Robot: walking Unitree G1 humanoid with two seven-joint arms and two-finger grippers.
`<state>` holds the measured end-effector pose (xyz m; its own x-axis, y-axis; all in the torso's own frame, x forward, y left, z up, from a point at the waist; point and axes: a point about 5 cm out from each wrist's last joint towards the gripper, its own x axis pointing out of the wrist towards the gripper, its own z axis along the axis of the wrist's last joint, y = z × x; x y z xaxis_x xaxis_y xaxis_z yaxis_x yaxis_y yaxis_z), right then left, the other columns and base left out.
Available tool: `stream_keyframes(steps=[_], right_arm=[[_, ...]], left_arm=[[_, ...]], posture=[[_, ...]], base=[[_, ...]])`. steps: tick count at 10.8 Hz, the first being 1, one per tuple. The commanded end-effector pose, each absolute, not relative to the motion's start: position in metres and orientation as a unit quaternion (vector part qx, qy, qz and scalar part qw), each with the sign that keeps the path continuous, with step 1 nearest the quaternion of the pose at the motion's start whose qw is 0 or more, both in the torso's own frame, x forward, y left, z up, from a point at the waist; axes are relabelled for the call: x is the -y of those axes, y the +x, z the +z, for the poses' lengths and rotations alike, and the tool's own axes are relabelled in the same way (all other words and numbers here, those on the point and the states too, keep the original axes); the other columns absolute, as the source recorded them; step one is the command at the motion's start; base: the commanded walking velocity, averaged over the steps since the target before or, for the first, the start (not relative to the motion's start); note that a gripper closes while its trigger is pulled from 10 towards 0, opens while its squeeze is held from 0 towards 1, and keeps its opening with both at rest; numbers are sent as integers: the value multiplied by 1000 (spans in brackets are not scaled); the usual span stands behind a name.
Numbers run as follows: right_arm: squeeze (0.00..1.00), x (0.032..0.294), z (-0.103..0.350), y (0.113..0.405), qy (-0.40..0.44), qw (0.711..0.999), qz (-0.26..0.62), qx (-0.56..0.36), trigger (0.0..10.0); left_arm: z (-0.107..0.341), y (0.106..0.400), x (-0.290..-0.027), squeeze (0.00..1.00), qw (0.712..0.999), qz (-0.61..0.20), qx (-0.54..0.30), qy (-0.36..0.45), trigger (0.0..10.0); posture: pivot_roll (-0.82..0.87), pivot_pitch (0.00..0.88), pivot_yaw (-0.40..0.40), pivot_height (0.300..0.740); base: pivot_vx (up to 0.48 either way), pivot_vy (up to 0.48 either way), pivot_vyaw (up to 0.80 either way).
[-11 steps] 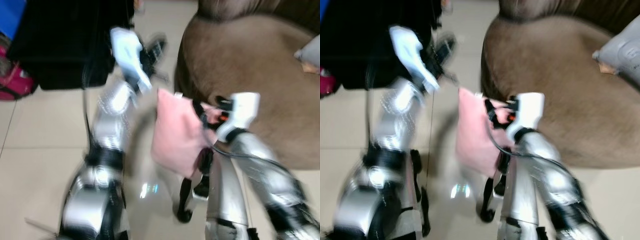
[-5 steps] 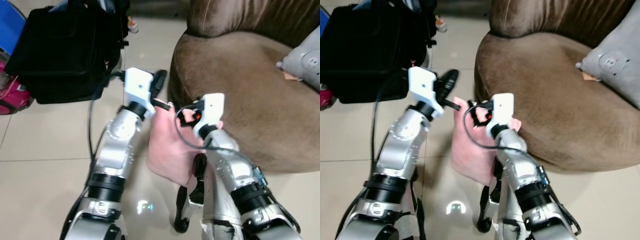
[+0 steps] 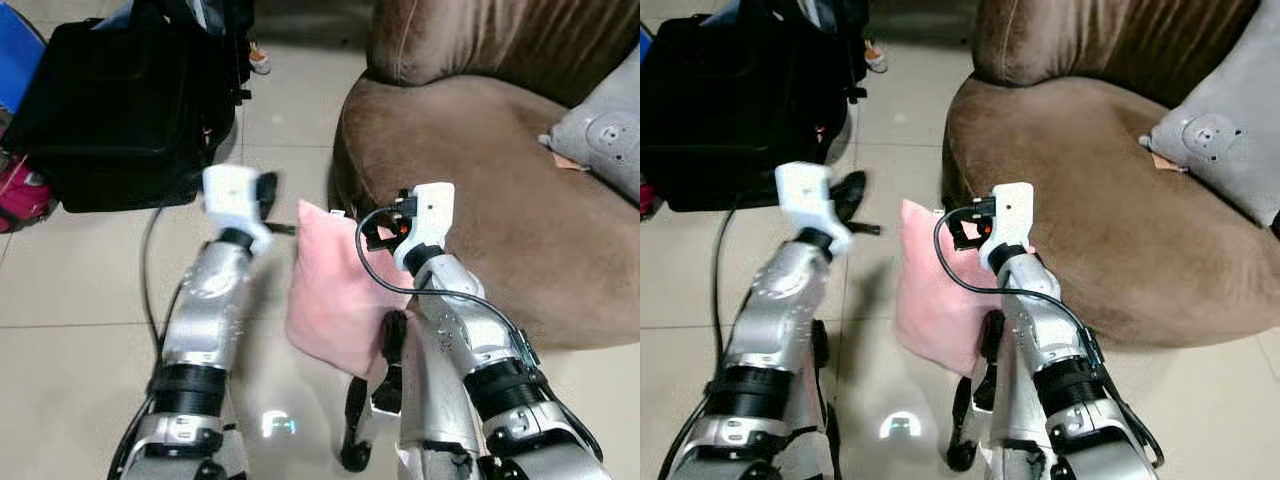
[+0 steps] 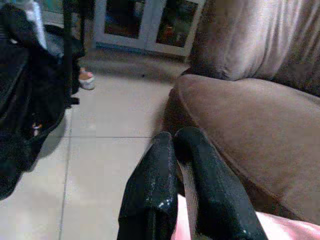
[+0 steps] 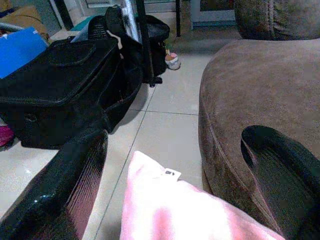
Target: Move the pillow to the sofa from floor
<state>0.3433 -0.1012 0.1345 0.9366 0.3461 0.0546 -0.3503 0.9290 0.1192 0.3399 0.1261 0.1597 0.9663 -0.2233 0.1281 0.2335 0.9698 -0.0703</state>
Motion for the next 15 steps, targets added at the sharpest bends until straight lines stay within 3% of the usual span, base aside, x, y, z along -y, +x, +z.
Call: stream_keyframes(steps=[1,2,3,6,15], right_arm=[[0,104,133,344,63,982,175,14,10000],[0,103,133,344,63,982,176,14,10000],[0,103,132,345,64,982,175,13,10000],[0,107,135,346,63,984,167,19,10000],[0,109,139,346,61,984,164,27,10000]], left_arm=[[154,338,-121,0,991,-120,48,-39,10000],[156,340,-123,0,992,-112,50,-33,10000],[161,341,-122,0,989,-129,72,-29,0],[161,345,-117,0,987,-140,73,14,0],[158,345,-106,0,983,-165,80,29,0]], posture=[[220,225,-130,506],[221,223,-128,506],[217,219,-125,506],[200,211,-117,506],[186,219,-119,506]], base=[[0,0,0],[0,0,0],[0,0,0],[0,0,0],[0,0,0]])
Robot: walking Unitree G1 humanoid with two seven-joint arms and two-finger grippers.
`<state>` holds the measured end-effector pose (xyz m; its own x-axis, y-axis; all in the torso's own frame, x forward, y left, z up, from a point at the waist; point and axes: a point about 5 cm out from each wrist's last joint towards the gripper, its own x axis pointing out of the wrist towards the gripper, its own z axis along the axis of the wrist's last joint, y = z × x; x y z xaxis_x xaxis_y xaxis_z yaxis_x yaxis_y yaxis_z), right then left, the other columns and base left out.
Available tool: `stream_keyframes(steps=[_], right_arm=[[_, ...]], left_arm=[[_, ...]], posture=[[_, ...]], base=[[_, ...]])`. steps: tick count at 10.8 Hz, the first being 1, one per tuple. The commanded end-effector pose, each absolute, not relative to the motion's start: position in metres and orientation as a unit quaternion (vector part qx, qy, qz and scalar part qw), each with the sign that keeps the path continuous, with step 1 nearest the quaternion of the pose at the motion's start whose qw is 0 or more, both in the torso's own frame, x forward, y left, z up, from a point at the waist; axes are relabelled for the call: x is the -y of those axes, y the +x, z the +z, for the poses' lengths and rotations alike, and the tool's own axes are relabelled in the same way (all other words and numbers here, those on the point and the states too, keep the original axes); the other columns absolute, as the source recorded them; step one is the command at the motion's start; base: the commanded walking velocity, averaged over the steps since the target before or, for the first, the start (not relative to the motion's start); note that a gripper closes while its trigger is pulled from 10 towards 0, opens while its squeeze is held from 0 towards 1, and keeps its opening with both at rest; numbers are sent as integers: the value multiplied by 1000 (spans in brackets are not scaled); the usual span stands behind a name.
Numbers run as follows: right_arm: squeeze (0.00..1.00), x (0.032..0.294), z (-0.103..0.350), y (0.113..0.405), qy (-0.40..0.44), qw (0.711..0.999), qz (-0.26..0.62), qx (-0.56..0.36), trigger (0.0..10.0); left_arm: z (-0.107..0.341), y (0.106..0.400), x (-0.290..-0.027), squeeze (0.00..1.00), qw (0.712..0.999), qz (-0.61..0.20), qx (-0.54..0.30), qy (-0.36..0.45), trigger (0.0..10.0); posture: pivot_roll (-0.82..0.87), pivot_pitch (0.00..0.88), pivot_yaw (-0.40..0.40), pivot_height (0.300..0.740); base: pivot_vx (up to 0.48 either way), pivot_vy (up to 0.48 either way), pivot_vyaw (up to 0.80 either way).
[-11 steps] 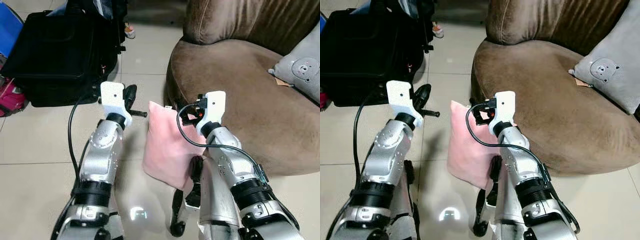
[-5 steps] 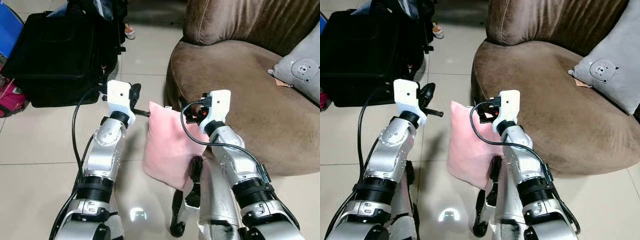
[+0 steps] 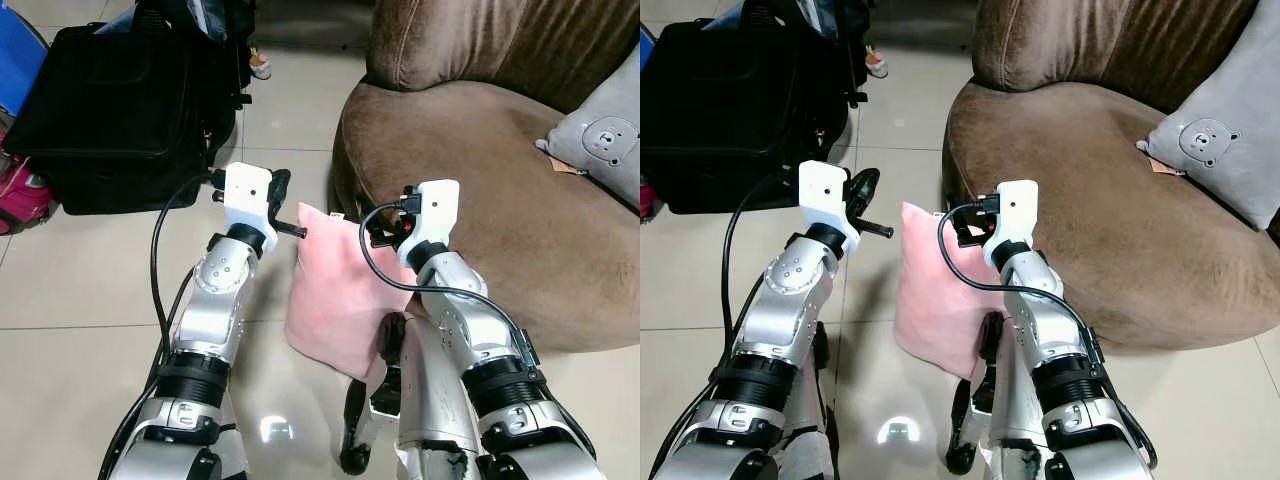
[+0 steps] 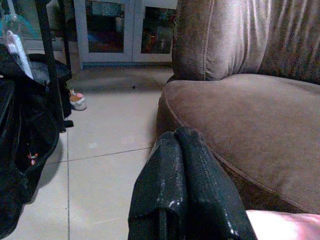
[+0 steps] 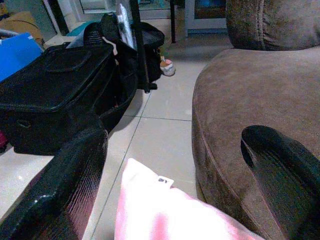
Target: Move the pillow to the sofa from floor
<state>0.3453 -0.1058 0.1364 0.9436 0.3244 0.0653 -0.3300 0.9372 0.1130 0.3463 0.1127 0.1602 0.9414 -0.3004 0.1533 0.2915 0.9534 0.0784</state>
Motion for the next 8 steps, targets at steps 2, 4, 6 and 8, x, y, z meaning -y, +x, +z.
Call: stream_keyframes(steps=[2,4,6,8], right_arm=[[0,106,137,344,60,983,171,22,10000],[0,103,135,342,60,982,177,19,10000],[0,99,134,342,57,981,186,16,10000],[0,97,134,341,55,980,192,14,10000]], left_arm=[[153,342,-104,0,983,-167,72,26,0],[152,341,-104,0,983,-167,72,26,0],[153,342,-105,0,983,-167,74,30,0],[153,342,-103,0,983,-168,73,28,0]], posture=[[184,236,-124,506],[186,242,-131,506],[188,238,-131,506],[187,239,-142,506]], base=[[0,0,0],[0,0,0],[0,0,0],[0,0,0]])
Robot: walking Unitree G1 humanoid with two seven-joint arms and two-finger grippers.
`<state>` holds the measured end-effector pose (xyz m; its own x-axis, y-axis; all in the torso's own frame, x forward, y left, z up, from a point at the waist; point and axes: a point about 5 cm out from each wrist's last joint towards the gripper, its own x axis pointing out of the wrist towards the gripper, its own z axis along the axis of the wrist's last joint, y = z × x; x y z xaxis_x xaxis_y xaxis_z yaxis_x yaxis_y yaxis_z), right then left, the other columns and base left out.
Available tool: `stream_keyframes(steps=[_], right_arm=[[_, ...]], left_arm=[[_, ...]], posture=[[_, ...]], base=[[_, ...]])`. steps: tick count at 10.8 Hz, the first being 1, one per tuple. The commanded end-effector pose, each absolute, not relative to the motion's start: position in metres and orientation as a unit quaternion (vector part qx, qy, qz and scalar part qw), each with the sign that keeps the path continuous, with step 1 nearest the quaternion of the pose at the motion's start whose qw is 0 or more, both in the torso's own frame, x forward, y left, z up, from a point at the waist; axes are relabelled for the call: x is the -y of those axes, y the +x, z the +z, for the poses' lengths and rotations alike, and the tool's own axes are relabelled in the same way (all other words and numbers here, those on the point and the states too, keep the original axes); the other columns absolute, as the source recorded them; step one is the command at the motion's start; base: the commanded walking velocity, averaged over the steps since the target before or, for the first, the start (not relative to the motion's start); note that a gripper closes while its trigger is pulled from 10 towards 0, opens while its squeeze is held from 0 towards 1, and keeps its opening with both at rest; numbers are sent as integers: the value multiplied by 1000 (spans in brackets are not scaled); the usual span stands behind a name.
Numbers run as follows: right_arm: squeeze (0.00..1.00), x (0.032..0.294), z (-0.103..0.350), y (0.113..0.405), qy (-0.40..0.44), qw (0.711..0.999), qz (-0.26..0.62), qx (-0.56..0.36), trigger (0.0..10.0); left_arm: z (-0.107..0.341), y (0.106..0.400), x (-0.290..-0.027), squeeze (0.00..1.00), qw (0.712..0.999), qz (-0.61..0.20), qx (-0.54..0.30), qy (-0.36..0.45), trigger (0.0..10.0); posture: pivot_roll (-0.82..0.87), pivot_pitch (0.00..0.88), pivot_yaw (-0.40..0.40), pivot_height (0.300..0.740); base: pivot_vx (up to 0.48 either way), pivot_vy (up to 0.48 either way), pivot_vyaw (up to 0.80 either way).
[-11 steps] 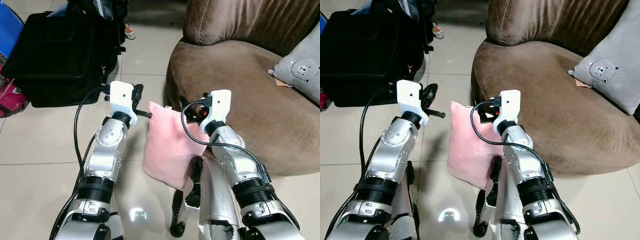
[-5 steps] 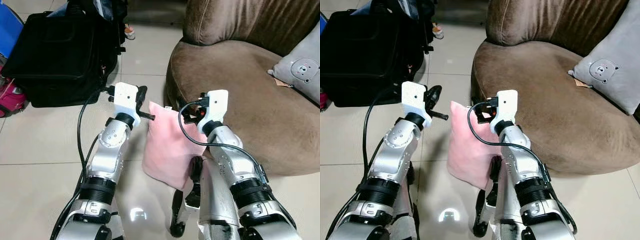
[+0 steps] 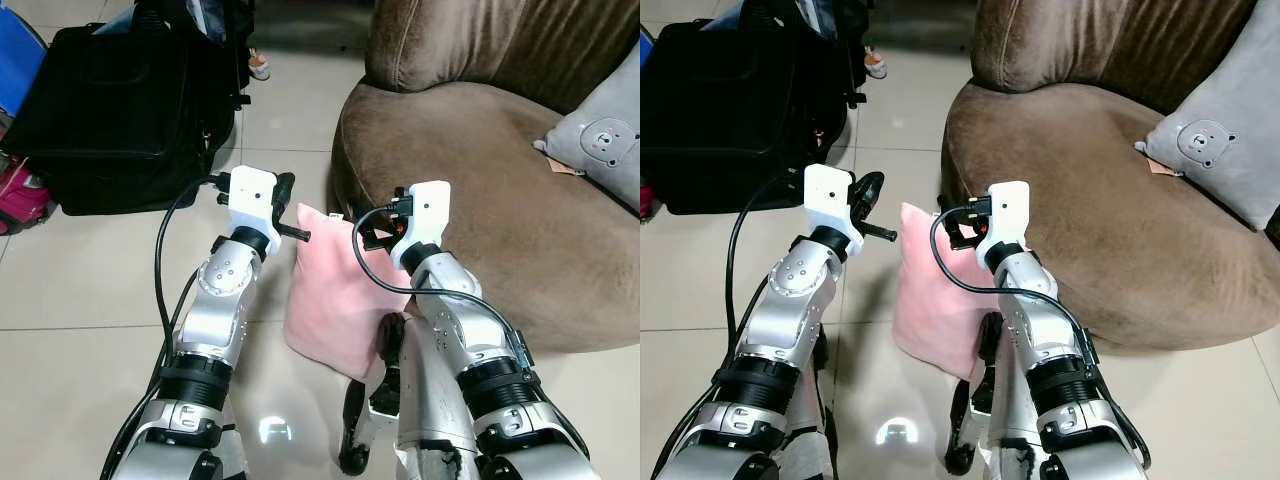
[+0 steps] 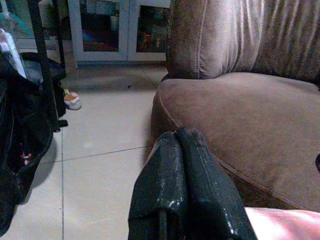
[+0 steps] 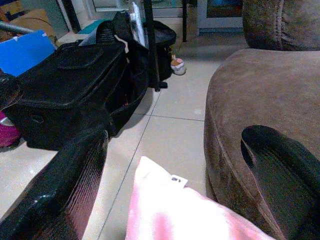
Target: Move the pillow to the sofa from floor
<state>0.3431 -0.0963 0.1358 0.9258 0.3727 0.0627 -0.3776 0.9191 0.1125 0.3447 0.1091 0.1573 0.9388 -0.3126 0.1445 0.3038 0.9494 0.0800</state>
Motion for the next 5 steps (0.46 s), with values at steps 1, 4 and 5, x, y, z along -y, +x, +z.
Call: stream_keyframes(steps=[1,4,5], right_arm=[[0,97,132,340,57,979,193,12,10000],[0,93,130,339,53,978,203,8,10000],[0,94,129,339,52,978,203,6,10000]], left_arm=[[150,343,-106,0,985,-159,66,29,0],[162,355,-146,0,991,-112,68,36,0],[181,358,-149,0,988,-120,98,5,0]], posture=[[192,235,-145,506],[195,238,-149,506],[204,237,-146,506]], base=[[0,0,0],[0,0,0],[0,0,0]])
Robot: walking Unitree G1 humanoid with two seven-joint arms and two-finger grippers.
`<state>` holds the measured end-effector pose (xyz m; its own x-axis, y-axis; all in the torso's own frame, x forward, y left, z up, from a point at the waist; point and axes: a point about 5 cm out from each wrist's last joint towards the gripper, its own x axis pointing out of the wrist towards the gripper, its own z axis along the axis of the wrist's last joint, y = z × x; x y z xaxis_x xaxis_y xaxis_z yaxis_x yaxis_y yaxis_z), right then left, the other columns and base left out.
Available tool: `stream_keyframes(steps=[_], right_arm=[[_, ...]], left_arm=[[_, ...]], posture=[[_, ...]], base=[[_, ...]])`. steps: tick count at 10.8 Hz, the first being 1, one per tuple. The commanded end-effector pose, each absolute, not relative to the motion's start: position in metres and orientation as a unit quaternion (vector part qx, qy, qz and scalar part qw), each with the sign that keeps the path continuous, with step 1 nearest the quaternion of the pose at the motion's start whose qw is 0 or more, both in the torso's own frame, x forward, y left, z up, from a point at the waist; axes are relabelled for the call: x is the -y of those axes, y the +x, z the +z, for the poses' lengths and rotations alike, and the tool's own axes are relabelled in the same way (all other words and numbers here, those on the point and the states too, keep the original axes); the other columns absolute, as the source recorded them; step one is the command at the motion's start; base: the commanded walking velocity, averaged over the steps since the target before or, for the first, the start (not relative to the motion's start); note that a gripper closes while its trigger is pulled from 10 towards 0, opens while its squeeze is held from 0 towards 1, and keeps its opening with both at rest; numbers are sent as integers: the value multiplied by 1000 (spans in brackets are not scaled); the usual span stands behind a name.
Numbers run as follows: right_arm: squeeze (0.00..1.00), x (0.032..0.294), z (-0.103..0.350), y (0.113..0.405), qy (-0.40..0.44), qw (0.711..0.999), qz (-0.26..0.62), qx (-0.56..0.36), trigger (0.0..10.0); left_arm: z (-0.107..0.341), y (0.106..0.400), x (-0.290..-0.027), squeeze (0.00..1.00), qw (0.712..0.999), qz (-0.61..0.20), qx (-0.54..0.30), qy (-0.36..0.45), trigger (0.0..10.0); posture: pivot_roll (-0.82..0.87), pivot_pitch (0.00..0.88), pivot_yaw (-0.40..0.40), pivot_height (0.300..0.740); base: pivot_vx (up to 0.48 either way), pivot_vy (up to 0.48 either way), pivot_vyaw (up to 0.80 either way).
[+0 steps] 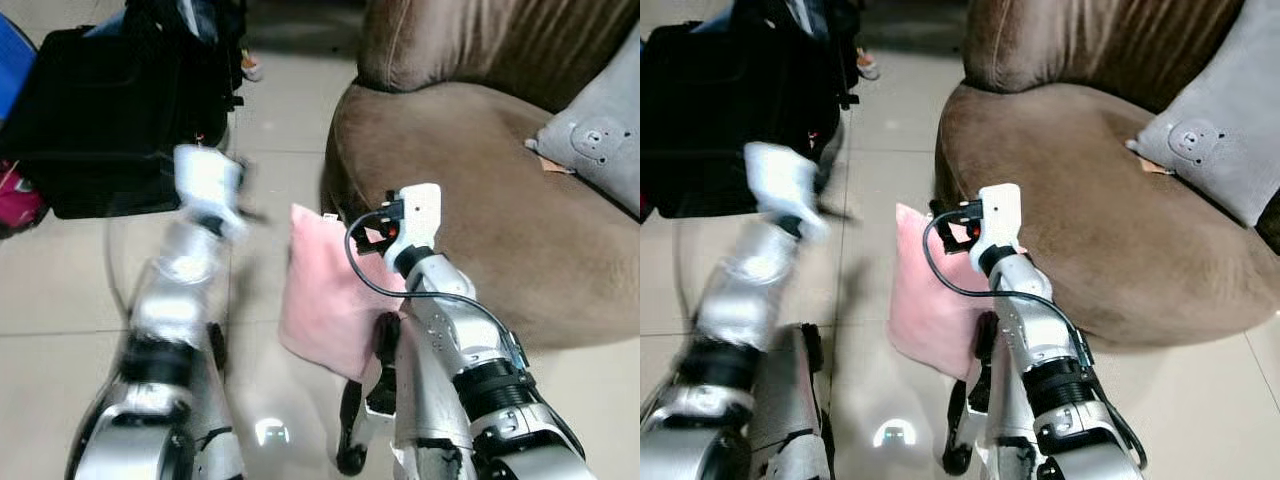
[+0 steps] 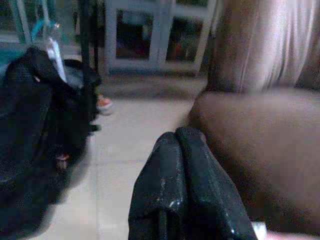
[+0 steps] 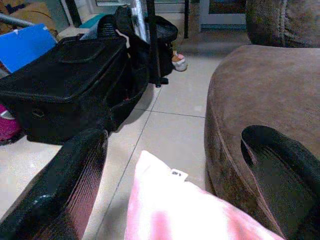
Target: Move the pillow to the sofa from floor
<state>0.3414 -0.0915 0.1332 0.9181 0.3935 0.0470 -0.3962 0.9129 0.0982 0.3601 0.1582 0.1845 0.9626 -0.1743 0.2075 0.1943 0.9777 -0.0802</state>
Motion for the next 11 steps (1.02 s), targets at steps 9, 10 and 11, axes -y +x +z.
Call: stream_keyframes(steps=[9,10,11], right_arm=[[0,94,127,337,50,979,199,4,10000],[0,94,127,337,49,979,199,3,10000],[0,94,127,337,49,979,199,2,10000]], left_arm=[[203,368,-157,0,847,-82,86,-518,0],[202,367,-155,1000,868,-80,79,-483,0],[204,366,-151,1000,869,-95,81,-478,10000]], posture=[[183,236,-132,506],[182,238,-131,506],[178,240,-131,506]], base=[[0,0,0],[0,0,0],[0,0,0]])
